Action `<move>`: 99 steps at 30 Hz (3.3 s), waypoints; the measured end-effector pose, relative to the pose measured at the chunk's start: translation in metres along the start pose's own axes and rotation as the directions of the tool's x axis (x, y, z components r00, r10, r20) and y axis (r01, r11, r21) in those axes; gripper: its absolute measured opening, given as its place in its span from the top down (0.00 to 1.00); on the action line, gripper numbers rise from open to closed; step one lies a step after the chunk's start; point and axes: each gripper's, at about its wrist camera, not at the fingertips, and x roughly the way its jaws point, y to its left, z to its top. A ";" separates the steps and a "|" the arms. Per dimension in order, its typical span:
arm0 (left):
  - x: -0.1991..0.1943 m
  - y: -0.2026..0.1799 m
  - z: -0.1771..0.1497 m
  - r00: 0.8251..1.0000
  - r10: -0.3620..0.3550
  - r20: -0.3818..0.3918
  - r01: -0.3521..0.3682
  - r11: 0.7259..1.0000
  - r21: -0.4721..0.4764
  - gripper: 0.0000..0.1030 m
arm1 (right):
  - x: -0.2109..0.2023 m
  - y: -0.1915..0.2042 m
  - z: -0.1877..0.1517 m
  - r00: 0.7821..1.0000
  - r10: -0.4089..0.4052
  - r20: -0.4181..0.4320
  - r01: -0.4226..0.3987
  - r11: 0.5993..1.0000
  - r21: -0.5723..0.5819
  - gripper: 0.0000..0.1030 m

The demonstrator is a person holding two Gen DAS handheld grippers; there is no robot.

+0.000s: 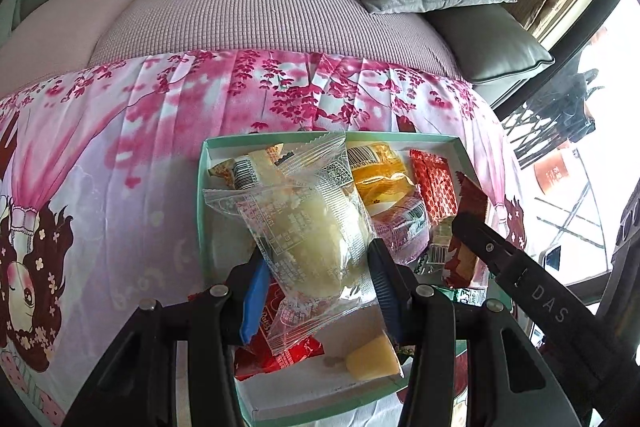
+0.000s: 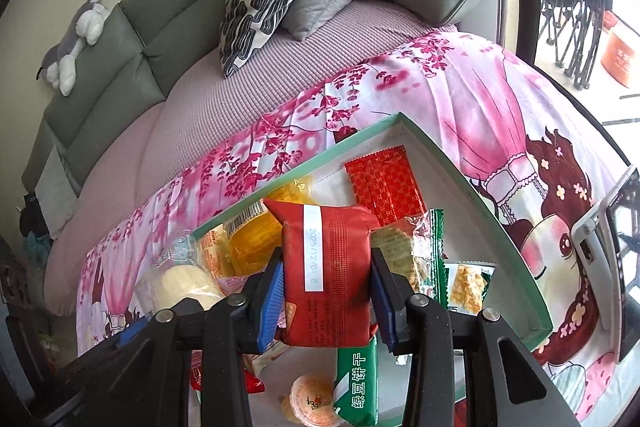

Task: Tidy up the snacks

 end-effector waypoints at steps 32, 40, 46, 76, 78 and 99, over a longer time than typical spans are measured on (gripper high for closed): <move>-0.036 0.011 0.002 0.997 0.043 0.070 -0.042 0.999 -0.022 0.27 | 0.004 -0.002 -0.003 0.996 -0.078 -0.041 0.077 0.997 -0.013 0.32; -0.036 0.035 0.004 0.970 0.223 0.094 -0.215 0.973 -0.088 0.16 | 0.004 0.003 -0.004 0.992 -0.118 -0.041 0.116 0.992 -0.042 0.20; -0.030 0.052 0.002 0.932 0.353 0.081 -0.343 0.933 -0.110 0.13 | 0.004 0.004 -0.004 0.991 -0.130 -0.034 0.127 0.990 -0.058 0.15; -0.024 0.067 -0.011 0.930 0.366 0.048 -0.357 0.926 -0.125 0.01 | 0.002 0.018 -0.010 0.990 -0.142 -0.023 0.137 0.977 -0.161 0.00; -0.024 0.068 -0.014 0.930 0.367 0.035 -0.360 0.925 -0.126 0.01 | 0.001 0.019 -0.012 0.989 -0.147 -0.024 0.142 0.977 -0.163 0.00; -0.054 0.107 -0.090 0.906 0.423 -0.032 -0.421 0.889 -0.177 0.01 | -0.035 0.047 -0.080 0.992 -0.122 -0.018 0.111 0.948 -0.297 0.00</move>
